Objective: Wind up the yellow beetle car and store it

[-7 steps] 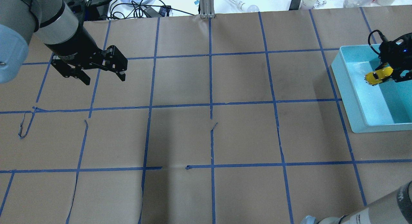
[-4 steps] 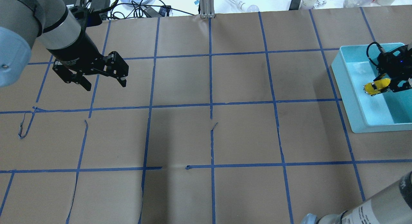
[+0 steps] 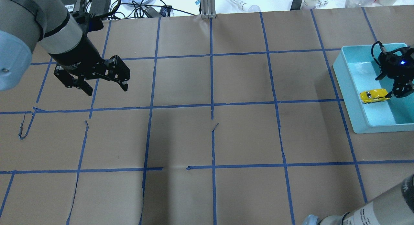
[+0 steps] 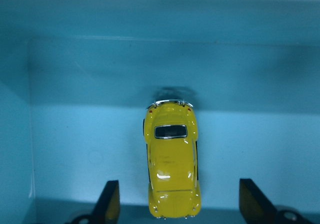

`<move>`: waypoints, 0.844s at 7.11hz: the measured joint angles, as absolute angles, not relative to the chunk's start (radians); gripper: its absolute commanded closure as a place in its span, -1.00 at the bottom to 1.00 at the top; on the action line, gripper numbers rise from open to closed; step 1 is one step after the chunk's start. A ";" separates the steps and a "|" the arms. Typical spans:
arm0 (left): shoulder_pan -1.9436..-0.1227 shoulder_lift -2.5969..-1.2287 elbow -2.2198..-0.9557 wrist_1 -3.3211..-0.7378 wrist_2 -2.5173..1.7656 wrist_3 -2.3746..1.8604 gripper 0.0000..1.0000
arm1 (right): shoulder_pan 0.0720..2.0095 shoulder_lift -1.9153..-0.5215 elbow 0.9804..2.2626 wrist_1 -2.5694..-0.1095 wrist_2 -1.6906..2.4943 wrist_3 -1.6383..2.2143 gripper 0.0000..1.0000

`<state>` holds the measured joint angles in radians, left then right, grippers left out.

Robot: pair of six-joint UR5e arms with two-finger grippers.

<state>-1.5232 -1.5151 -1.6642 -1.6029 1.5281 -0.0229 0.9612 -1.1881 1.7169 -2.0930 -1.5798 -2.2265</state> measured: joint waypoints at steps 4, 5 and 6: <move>-1.523 -1.509 -1.666 -1.604 1.531 -0.023 -1.00 | 1.128 -1.388 1.604 -1.856 -1.570 -1.821 -1.00; -1.523 -1.509 -1.665 -1.604 1.533 -0.023 -1.00 | 1.184 -1.408 1.541 -1.765 -1.563 -1.686 -1.00; -1.523 -1.510 -1.663 -1.602 1.534 -0.023 -1.00 | 1.241 -1.415 1.478 -1.679 -1.558 -1.543 -1.00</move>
